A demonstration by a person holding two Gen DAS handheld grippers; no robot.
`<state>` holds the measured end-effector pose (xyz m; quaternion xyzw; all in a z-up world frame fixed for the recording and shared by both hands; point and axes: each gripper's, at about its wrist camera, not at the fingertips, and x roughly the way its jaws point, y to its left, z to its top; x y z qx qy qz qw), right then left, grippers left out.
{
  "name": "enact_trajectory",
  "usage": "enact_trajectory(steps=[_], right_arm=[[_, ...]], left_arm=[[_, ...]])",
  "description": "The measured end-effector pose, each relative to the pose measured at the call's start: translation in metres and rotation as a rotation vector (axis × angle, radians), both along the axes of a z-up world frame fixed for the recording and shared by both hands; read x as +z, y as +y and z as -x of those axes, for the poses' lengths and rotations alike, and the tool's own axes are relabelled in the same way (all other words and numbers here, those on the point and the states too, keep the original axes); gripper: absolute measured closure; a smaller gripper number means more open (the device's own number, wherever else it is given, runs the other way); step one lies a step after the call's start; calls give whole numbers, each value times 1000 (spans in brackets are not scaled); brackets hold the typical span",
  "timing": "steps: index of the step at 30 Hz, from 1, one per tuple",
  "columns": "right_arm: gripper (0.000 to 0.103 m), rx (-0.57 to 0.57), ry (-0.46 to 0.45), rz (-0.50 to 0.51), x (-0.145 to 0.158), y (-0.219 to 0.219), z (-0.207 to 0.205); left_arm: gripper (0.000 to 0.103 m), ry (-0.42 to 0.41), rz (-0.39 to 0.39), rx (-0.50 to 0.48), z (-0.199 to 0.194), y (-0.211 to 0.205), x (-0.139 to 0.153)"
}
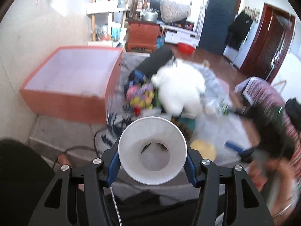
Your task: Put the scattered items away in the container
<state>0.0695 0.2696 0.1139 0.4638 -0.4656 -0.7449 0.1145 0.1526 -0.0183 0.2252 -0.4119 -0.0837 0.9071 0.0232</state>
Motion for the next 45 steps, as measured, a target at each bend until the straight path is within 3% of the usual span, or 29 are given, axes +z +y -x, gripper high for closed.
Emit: enact_trajectory(steps=[2,5,8,10,11,12,13,15,21,26,29,33,37,41,45], right_arm=[[1,1,15,-7,0,-2,-4],[1,-18,4,41,-6,2,-8],[1,-39,-5,101,-12,8,-11],[1,-43,-4,138,-14,12,-11],[1,-43,-4,149,-15,13,-10],[1,-40,-6,159,-16,13,-10],[1,-36,-7,165,-16,12,-9],[1,-29,-6,164,-15,11,-7],[1,-33,-13,161,-17,11,-3],[1,-44,-12,168,-18,13,-4],[1,-52,-16,166,-19,14,-5],[1,-52,-28,149,-19,14,-5],[1,-50,-56,104,-20,13,-5],[1,-50,-141,19,-30,12,-4],[1,-85,-347,37,-69,20,-5]], left_arm=[[47,39,-28,8,11,-5,26],[47,141,-11,56,40,-25,78],[47,281,79,142,84,-70,145],[46,294,193,129,124,-91,176],[39,274,245,116,144,-101,184],[31,232,300,107,166,-114,190],[13,181,332,100,185,-129,193],[0,124,315,101,201,-156,196],[0,85,286,89,205,-189,191],[0,54,302,81,202,-191,185],[0,50,274,85,192,-184,183],[0,7,205,42,186,-143,156],[0,-104,66,-12,178,-84,88],[0,-320,-77,-44,160,-23,-23],[0,-461,-84,-113,138,27,-108]])
